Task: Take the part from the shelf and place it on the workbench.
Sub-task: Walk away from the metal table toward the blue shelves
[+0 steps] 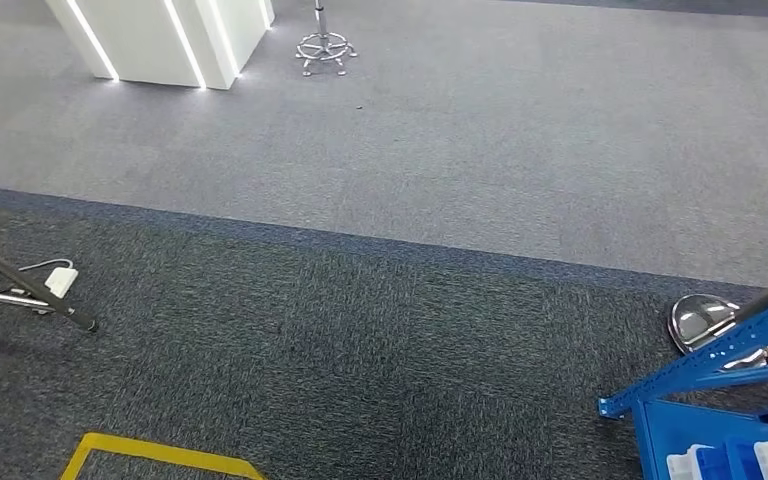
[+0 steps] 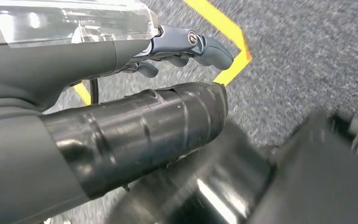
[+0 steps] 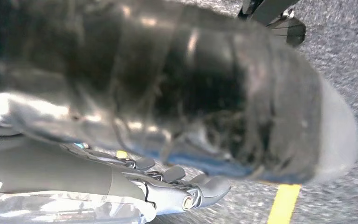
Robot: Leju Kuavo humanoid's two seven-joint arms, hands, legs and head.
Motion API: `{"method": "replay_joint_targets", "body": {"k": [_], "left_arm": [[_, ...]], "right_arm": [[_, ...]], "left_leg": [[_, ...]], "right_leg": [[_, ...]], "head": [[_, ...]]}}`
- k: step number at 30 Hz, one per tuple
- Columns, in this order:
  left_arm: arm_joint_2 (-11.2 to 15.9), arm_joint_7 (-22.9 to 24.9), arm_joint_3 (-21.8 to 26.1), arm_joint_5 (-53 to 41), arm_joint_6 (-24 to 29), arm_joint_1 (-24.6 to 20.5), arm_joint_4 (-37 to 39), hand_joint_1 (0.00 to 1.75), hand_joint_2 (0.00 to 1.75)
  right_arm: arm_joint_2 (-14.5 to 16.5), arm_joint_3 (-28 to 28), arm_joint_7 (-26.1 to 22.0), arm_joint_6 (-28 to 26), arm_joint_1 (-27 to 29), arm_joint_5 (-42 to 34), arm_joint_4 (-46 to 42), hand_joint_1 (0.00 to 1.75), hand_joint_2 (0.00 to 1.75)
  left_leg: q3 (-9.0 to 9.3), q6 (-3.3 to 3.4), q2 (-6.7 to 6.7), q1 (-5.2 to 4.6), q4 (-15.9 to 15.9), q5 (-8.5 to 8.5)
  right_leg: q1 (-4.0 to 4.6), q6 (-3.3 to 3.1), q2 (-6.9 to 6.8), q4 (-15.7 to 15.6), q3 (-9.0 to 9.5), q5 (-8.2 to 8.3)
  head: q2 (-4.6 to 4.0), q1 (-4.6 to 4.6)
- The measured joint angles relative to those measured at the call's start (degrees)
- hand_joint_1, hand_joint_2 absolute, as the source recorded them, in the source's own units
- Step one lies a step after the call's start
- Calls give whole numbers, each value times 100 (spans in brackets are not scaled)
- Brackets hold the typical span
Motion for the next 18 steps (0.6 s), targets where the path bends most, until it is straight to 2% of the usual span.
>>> {"method": "replay_joint_targets", "body": {"k": [1, 3, 5, 6, 7, 9, 11, 12, 13, 14, 15, 17, 18], "left_arm": [[13, 13, -2, -1, -1, 0, 0, 0, 0], [36, 49, -7, -1, -8, -14, 0, 0, 0], [51, 95, -23, -1, -19, -45, 0, 0, 0], [57, 114, -34, -1, -25, -56, 0, 0, 0], [62, 134, -45, -1, -29, -58, 0, 0, 0], [66, 169, -63, -1, -36, -48, 0, 0, 0], [71, 192, -76, -1, -43, -31, 1, 0, 0], [73, 196, -81, -1, -49, -29, 1, 0, 0], [74, 199, -85, -1, -57, -32, 1, 0, 0], [74, 209, -88, -2, -64, -39, 0, 0, 0], [75, 222, -92, -2, -73, -45, 0, 0, 0], [80, 255, -97, -2, -84, -51, 0, 0, 0], [83, 267, -97, -2, -87, -56, 0, 0, 0]], "right_arm": [[6, 10, 13, 16, -5, 9, 0, 0, 0], [16, 30, 31, 39, -7, 28, 0, 0, 0], [19, 45, 65, 46, 11, 58, 3, 0, 0], [19, 50, 86, 48, 20, 73, 4, 0, 0], [19, 56, 105, 49, 24, 84, 7, 0, 0], [19, 73, 130, 54, 12, 97, 8, 0, 0], [19, 92, 143, 58, 1, 104, 10, 0, 0], [19, 98, 151, 60, 3, 108, 11, 0, 0], [19, 102, 156, 60, 7, 111, 13, 0, 0], [19, 104, 161, 60, 10, 118, 15, 0, 0], [19, 108, 166, 61, 12, 127, 15, 0, 0], [19, 125, 171, 63, 0, 152, 16, 0, 0], [19, 134, 173, 65, -4, 165, 16, 0, 0]], "left_leg": [[132, 27, -130, -5, -337, 138], [243, 60, -293, -25, -643, 208], [270, 99, -200, -29, -700, 244], [295, 130, -133, -21, -749, 277], [319, 164, -58, -12, -801, 314], [334, 206, 109, -16, -861, 351], [326, 219, 283, -30, -861, 344], [326, 216, 366, -33, -859, 336], [329, 208, 439, -32, -855, 325], [337, 192, 503, -29, -847, 311], [349, 167, 563, -27, -833, 292], [362, 95, 664, -44, -793, 233], [371, 59, 706, -54, -780, 209]], "right_leg": [[1, 14, 72, 14, -11, 0], [-18, 72, 194, 18, -47, 15], [-35, 152, 282, -1, -71, 43], [-30, 179, 208, 23, -86, 22], [-19, 201, 72, 124, -135, -55], [-10, 235, -268, 673, -396, -391], [-40, 278, -389, 1366, -733, -696], [-61, 299, -413, 1517, -802, -712], [-82, 316, -439, 1450, -760, -623], [-99, 328, -489, 1166, -603, -454], [-108, 333, -601, 755, -376, -268], [-84, 292, -796, 122, -39, -53], [-65, 258, -839, 2, 18, -33]], "head": [[0, 0], [0, 0], [0, -1], [0, 1], [0, 3], [0, 7], [0, 8], [0, 8], [0, 8], [0, 8], [0, 9], [0, 6], [0, 4]]}}
